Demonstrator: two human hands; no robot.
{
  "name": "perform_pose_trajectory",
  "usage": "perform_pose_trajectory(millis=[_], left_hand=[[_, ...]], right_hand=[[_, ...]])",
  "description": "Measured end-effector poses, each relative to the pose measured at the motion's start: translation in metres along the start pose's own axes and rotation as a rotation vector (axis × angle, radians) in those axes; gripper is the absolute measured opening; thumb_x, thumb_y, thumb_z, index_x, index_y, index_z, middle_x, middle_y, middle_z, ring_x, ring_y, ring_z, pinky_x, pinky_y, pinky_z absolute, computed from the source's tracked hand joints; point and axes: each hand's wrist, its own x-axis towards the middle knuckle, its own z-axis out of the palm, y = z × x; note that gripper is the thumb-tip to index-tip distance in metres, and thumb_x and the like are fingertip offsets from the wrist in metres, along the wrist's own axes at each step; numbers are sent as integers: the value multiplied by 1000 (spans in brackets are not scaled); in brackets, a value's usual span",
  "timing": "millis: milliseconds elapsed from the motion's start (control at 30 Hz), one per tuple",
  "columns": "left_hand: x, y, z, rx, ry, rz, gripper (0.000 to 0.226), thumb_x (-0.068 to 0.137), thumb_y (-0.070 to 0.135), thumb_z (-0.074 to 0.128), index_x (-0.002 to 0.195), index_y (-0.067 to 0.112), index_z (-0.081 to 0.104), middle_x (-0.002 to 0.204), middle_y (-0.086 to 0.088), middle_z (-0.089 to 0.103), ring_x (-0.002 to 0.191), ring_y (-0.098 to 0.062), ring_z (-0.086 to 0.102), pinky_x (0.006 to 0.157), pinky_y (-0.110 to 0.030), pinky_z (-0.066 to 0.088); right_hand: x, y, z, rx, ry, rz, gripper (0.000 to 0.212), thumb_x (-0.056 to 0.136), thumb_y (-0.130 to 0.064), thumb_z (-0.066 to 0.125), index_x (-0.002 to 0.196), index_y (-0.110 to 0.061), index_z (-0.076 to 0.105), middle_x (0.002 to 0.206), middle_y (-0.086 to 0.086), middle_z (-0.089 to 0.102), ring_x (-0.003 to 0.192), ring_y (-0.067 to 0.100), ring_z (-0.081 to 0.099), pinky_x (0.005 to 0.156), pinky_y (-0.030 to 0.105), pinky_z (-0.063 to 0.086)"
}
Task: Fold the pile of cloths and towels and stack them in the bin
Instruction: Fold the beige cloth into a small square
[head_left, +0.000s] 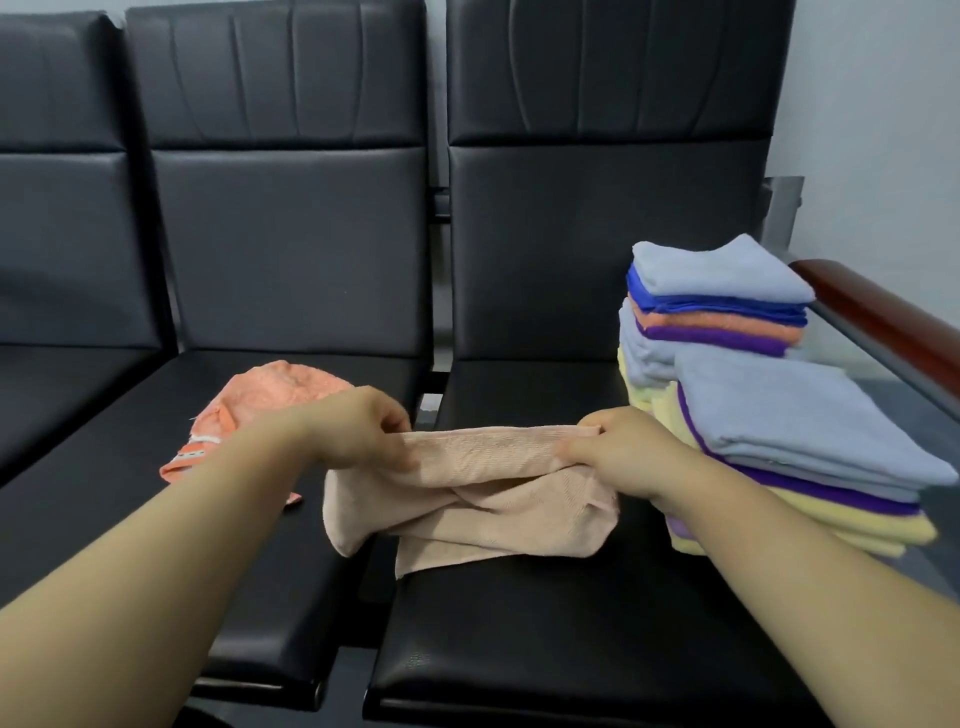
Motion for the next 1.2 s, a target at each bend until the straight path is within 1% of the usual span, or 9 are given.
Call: perform_pose_trajectory(millis=[200, 267, 400, 467, 600, 700, 900, 1067, 1200], left_hand=[[-7, -38, -12, -62, -71, -272, 20, 73, 40, 81, 86, 26, 75, 88, 4, 73, 85, -21, 69, 75, -36, 60], [-6, -49, -11, -141, -55, -365, 34, 71, 42, 77, 90, 14, 72, 83, -1, 65, 72, -22, 57, 66, -33, 51], [0, -53, 4, -573, 40, -610, 15, 91, 24, 67, 87, 12, 58, 55, -2, 46, 42, -13, 35, 42, -20, 25], [4, -47, 14, -947, 109, -660, 13, 99, 20, 63, 89, 12, 60, 53, 0, 50, 35, -8, 44, 35, -17, 31], [19, -30, 14, -1579, 332, -439, 14, 107, 16, 52, 115, 10, 61, 89, -8, 62, 87, -26, 68, 61, -34, 60], [23, -8, -12, -1576, 453, -83, 20, 110, 22, 44, 111, 25, 63, 122, -7, 70, 110, -22, 68, 100, -38, 50], [11, 12, -43, -1574, 504, 296, 25, 110, 19, 43, 123, 13, 63, 126, -7, 70, 125, -20, 64, 107, -39, 45], [12, -21, -21, -1171, 396, 181, 33, 102, 27, 54, 125, 8, 68, 128, -10, 70, 127, -29, 62, 101, -36, 42], [6, -45, 20, -562, 353, -155, 17, 96, 26, 68, 82, 16, 70, 76, 3, 64, 71, -16, 56, 64, -27, 41]], right_hand=[[11, -7, 2, 91, 73, 104, 32, 86, -21, 68, 63, -18, 46, 70, 6, 41, 67, 23, 38, 59, 37, 31], [18, -10, 4, 53, 70, 211, 30, 89, -16, 62, 65, -16, 45, 72, 6, 40, 66, 22, 36, 59, 34, 31], [30, -20, 8, -102, 50, 318, 16, 96, -17, 57, 98, -9, 71, 88, 8, 54, 82, 25, 59, 77, 35, 44], [37, -20, 7, 24, 110, 289, 16, 95, -21, 63, 99, -10, 74, 90, 9, 61, 84, 25, 61, 80, 40, 51], [50, -31, -4, 515, 275, 136, 22, 99, -27, 66, 110, -9, 74, 93, 4, 71, 87, 19, 68, 82, 39, 57], [49, -52, -20, 967, 285, -27, 11, 107, -23, 57, 113, -21, 67, 112, 2, 74, 105, 17, 73, 95, 35, 57], [24, -75, -55, 1128, 378, -333, 20, 109, -16, 52, 104, -25, 70, 114, -3, 76, 113, 13, 70, 99, 31, 53], [28, -44, -46, 525, 444, -135, 19, 102, -30, 60, 95, -21, 75, 99, 6, 77, 100, 25, 73, 95, 46, 59], [25, -1, -12, 149, 197, 107, 23, 97, -26, 57, 89, -15, 75, 80, 13, 77, 84, 33, 74, 86, 50, 61]])
